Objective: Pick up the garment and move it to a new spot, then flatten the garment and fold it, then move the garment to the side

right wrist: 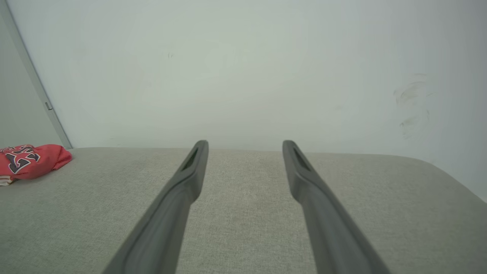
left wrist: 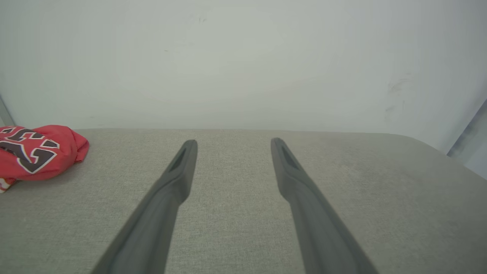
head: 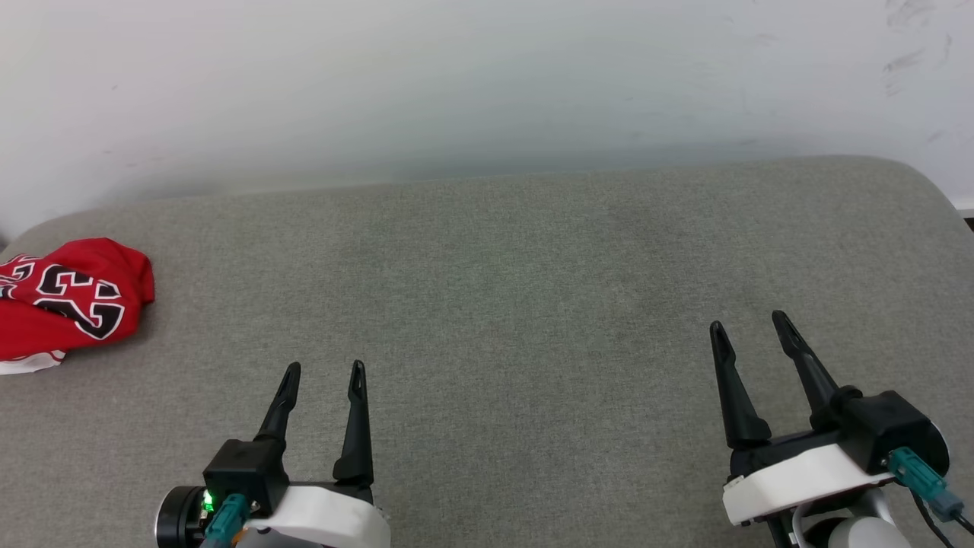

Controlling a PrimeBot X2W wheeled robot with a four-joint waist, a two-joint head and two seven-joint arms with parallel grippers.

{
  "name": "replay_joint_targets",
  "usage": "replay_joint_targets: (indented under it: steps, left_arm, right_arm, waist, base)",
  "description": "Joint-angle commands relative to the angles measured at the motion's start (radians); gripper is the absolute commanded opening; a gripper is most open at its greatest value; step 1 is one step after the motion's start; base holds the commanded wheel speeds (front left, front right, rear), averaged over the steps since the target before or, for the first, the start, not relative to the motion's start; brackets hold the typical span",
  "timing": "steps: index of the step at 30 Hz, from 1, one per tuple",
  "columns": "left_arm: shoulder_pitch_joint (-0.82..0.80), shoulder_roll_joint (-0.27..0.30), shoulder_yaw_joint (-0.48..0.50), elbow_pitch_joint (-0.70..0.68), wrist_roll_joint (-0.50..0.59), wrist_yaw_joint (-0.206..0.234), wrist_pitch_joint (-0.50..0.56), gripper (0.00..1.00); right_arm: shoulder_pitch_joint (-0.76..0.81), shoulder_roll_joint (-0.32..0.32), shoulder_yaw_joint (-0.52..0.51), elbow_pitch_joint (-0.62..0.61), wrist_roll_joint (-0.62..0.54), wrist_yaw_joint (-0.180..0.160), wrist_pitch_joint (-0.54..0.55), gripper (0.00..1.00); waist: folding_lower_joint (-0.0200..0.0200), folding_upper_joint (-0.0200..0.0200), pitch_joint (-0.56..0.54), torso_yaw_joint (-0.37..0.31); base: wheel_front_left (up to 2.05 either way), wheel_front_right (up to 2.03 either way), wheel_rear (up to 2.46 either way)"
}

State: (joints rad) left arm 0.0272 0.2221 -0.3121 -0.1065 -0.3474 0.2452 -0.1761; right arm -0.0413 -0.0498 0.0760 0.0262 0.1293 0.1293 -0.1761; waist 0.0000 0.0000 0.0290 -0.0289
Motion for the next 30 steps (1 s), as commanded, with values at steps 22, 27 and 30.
replay_joint_targets:
  steps: [22, 27, 30]
  left_arm:
    - [0.073, -0.140, 0.211, -0.002, 0.072, -0.265, -0.054, 1.00]
    - [0.084, -0.161, 0.246, 0.020, 0.124, -0.329, -0.064, 1.00]
    - [0.087, -0.165, 0.247, 0.034, 0.162, -0.349, -0.070, 1.00]
  right_arm:
    - [0.011, -0.001, -0.016, 0.027, 0.065, 0.001, -0.054, 1.00]
    - [0.010, -0.001, -0.014, 0.031, 0.031, 0.001, -0.064, 1.00]
    - [0.012, -0.001, -0.014, 0.032, 0.015, 0.001, -0.070, 1.00]
  waist:
    - [0.0000, 0.0000, 0.015, 0.000]
    - [0.0000, 0.0000, 0.017, -0.003]
    - [0.0000, 0.0000, 0.016, -0.005]
  base:
    - [0.00, 0.00, 0.00]
    - [0.00, 0.00, 0.00]
    - [0.00, 0.00, 0.00]
